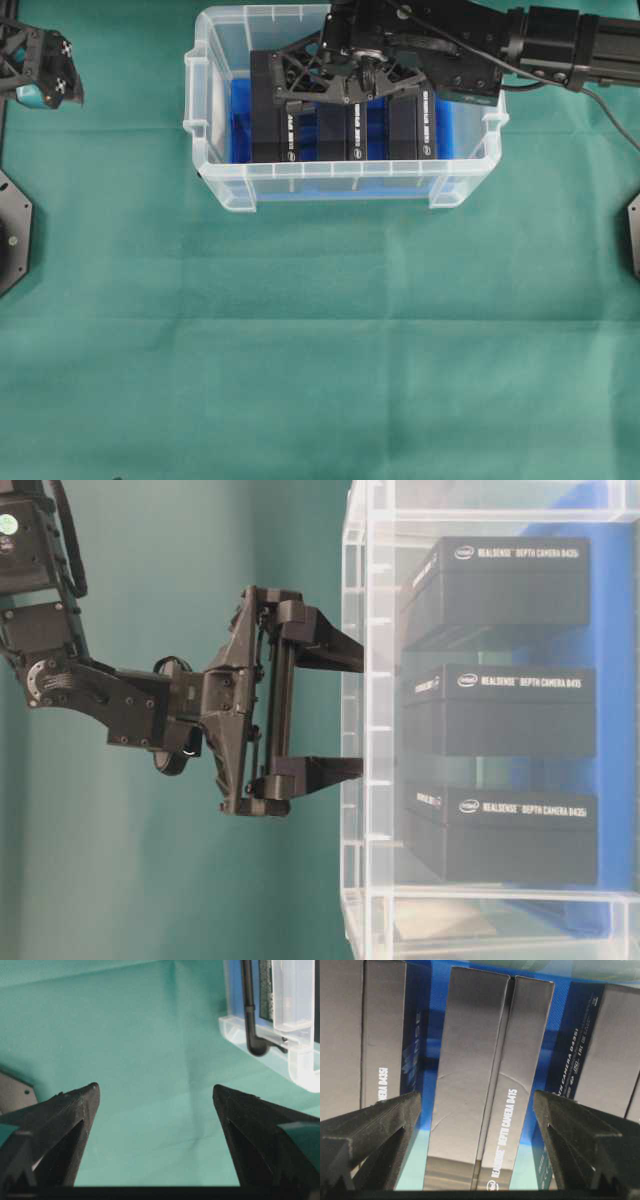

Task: Take out the box from the case.
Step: 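Lower the right gripper around the middle black boxes and close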

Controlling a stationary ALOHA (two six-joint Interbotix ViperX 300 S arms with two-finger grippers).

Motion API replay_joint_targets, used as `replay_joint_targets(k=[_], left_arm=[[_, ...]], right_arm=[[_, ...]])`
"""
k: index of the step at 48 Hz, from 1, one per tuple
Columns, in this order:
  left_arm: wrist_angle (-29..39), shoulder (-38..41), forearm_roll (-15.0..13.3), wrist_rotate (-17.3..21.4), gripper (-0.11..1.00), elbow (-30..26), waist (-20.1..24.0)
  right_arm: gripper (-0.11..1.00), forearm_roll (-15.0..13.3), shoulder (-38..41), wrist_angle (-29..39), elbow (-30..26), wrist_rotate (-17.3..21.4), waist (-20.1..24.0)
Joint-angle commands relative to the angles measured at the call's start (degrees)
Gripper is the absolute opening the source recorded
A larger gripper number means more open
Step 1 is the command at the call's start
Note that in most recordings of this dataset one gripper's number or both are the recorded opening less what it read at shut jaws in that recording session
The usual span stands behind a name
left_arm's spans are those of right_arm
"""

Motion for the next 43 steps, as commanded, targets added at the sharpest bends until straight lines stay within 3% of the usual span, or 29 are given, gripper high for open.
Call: replay_joint_targets(k=[1,43], left_arm=[[-0.26,-0.18,0.18,0.09,0.95,-1.41,0.18],[-0.26,-0.18,0.18,0.26,0.95,-1.41,0.18]], right_arm=[[0.95,-0.18,-1.05,-0.26,-0.26,-0.09,-0.26],[0.95,-0.18,-0.26,-3.43,2.2,0.0,-1.05]])
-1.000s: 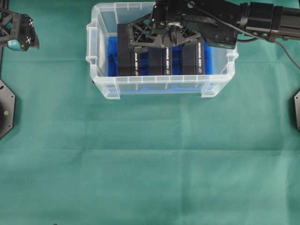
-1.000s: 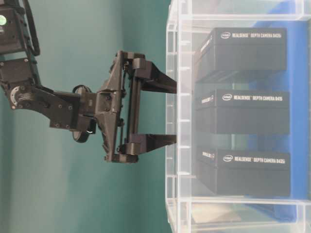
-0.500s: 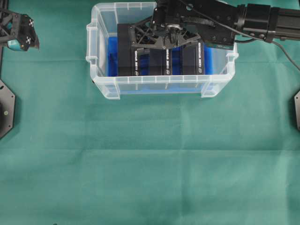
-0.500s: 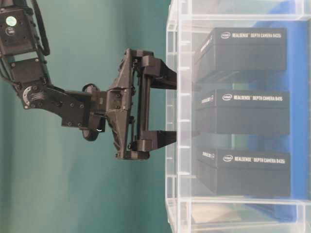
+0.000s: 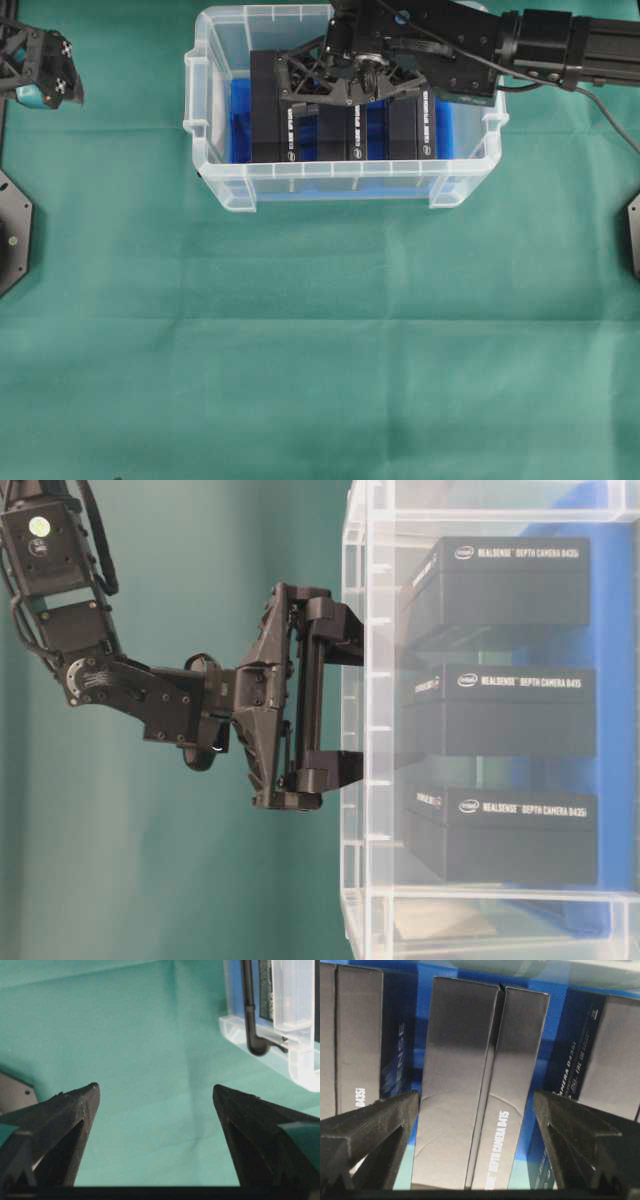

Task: Take out the box from the case.
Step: 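Lower the right gripper around the middle black boxes and close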

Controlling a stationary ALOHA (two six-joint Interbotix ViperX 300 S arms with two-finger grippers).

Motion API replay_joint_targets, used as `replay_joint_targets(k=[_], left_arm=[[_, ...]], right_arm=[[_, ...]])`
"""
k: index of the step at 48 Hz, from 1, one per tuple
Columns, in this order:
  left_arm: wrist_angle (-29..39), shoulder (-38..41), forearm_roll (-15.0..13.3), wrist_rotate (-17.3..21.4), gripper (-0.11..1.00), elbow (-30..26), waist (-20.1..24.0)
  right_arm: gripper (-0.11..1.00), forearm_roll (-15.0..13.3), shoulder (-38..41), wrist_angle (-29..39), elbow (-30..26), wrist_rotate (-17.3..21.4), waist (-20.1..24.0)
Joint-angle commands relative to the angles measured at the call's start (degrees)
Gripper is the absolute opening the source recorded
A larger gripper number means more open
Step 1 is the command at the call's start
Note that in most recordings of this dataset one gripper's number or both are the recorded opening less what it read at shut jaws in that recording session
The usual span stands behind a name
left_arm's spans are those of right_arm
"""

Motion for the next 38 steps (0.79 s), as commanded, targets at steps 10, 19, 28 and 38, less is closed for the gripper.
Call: replay_joint_targets(k=[10,19,28,38], left_arm=[[-0.26,-0.18,0.26,0.09,0.95,-1.32,0.09],[-0.26,-0.18,0.26,0.09,0.95,-1.32,0.18],[-0.26,-0.18,0.26,0.09,0.95,-1.23,0.18],[-0.26,-0.18,0.26,0.09,0.95,-1.14,0.18]], right_arm=[[0.95,-0.09,-0.35,-0.62,-0.62,0.09,-0.18],[0.95,0.09,0.35,-0.53,-0.62,0.09,-0.18],[0.95,0.18,0.97,-0.62,-0.53,0.26,-0.18],[0.95,0.26,1.14,-0.7,0.26,1.93,-0.18]])
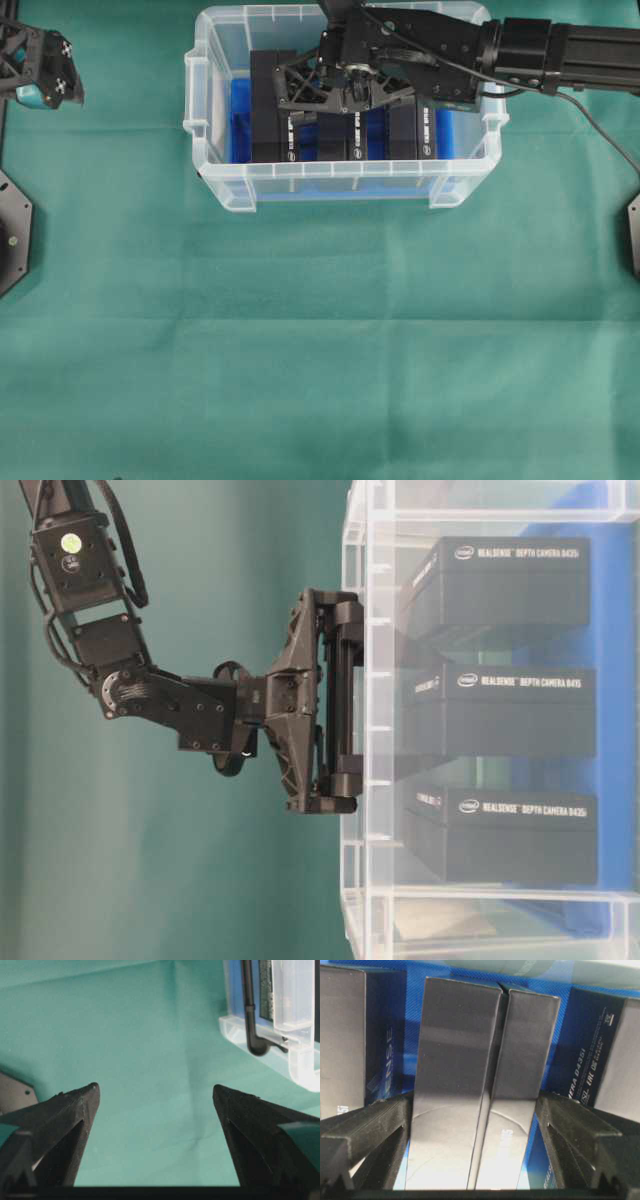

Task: Take out the box from the case.
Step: 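Lower the right gripper around the middle black boxes and close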

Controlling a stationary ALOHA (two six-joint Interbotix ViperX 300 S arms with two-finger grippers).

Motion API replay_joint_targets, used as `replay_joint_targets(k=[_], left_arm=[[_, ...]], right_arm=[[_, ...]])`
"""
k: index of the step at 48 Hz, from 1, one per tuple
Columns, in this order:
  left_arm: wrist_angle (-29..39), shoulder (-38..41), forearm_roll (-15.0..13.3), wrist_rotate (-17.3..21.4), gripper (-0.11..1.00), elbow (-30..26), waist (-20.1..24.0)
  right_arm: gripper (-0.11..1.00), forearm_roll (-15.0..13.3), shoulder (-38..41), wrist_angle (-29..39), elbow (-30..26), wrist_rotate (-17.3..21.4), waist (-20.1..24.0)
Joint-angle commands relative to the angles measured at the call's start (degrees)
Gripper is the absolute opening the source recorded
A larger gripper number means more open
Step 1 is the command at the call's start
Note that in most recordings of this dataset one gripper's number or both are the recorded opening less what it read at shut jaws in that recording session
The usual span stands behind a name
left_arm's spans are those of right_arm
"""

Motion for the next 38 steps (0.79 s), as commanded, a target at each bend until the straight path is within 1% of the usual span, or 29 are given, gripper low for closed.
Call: replay_joint_targets(k=[1,9,12,14,18,19,38], left_arm=[[-0.26,-0.09,0.26,0.09,0.95,-1.14,0.09],[-0.26,-0.09,0.26,0.18,0.95,-1.14,0.09],[-0.26,-0.09,0.26,0.09,0.95,-1.14,0.09],[-0.26,-0.09,0.26,0.09,0.95,-1.14,0.09],[-0.26,-0.09,0.26,0.09,0.95,-1.14,0.0],[-0.26,-0.09,0.26,0.09,0.95,-1.14,0.09],[-0.26,-0.18,0.26,0.09,0.95,-1.14,0.09]], right_arm=[[0.95,0.09,-1.14,-0.44,0.09,1.23,-0.09],[0.94,-0.35,-1.14,-1.76,0.79,2.2,0.26],[0.91,-0.7,-1.14,-1.76,0.79,2.2,0.44],[0.86,-0.79,-1.05,-1.67,0.79,2.2,0.62],[0.69,-0.88,-1.14,-1.67,0.79,2.2,0.7],[0.67,-0.79,-1.14,-1.67,0.88,2.2,0.7],[0.67,-0.88,-1.14,-1.93,0.88,2.81,1.05]])
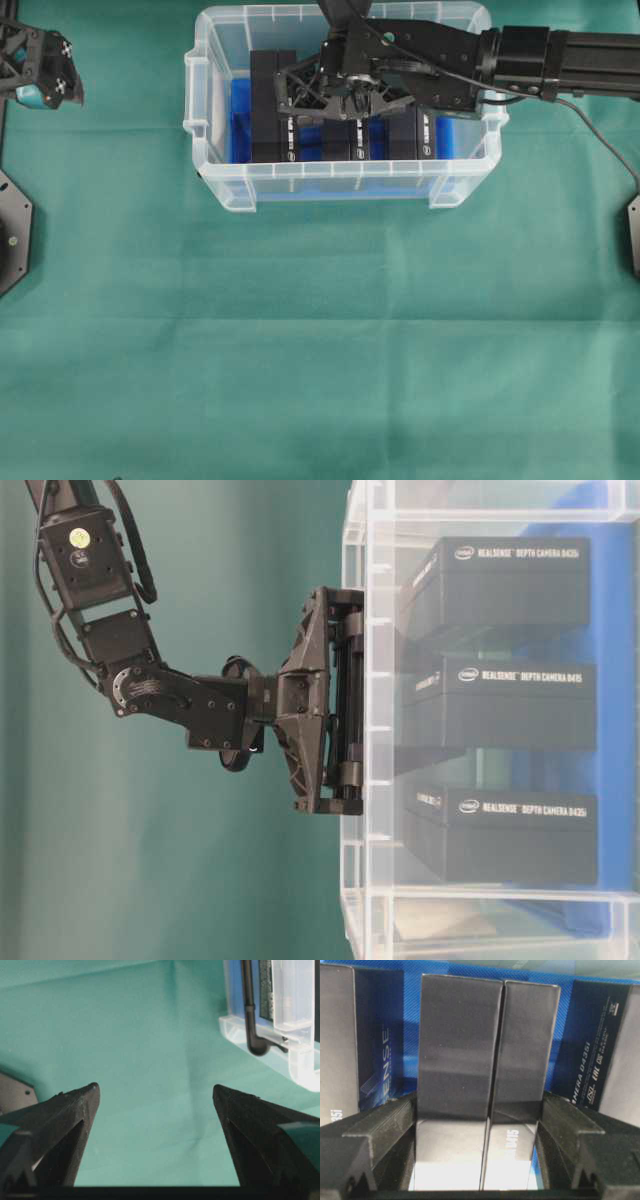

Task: Take out the box from the case.
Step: 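Lower the right gripper around the middle black boxes and close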

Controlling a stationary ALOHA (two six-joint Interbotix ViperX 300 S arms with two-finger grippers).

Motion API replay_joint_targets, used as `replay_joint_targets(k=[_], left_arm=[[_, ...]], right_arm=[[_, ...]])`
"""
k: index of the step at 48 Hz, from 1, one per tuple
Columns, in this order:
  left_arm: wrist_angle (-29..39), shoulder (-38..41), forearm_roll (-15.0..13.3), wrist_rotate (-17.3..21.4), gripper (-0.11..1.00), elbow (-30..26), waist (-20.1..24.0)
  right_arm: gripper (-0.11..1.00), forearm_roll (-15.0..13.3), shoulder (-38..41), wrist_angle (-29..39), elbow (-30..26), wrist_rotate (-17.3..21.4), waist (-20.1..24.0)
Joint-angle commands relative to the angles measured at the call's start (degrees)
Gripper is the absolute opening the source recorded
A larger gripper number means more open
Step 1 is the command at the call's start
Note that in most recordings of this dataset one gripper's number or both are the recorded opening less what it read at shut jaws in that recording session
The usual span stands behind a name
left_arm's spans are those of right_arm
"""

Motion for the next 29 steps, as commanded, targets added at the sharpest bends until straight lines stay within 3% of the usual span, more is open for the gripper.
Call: replay_joint_targets(k=[1,16,29], left_arm=[[-0.26,-0.18,0.26,0.0,0.95,-1.14,0.18],[-0.18,-0.18,0.26,0.0,0.95,-1.14,0.18],[-0.18,0.0,0.26,-0.09,0.95,-1.14,0.18]], right_arm=[[0.67,-0.26,-1.05,-0.18,-0.44,0.09,0.35],[0.67,-0.09,-1.49,0.44,-1.41,0.18,0.53],[0.67,-0.09,-4.22,5.62,-4.31,0.18,0.62]])
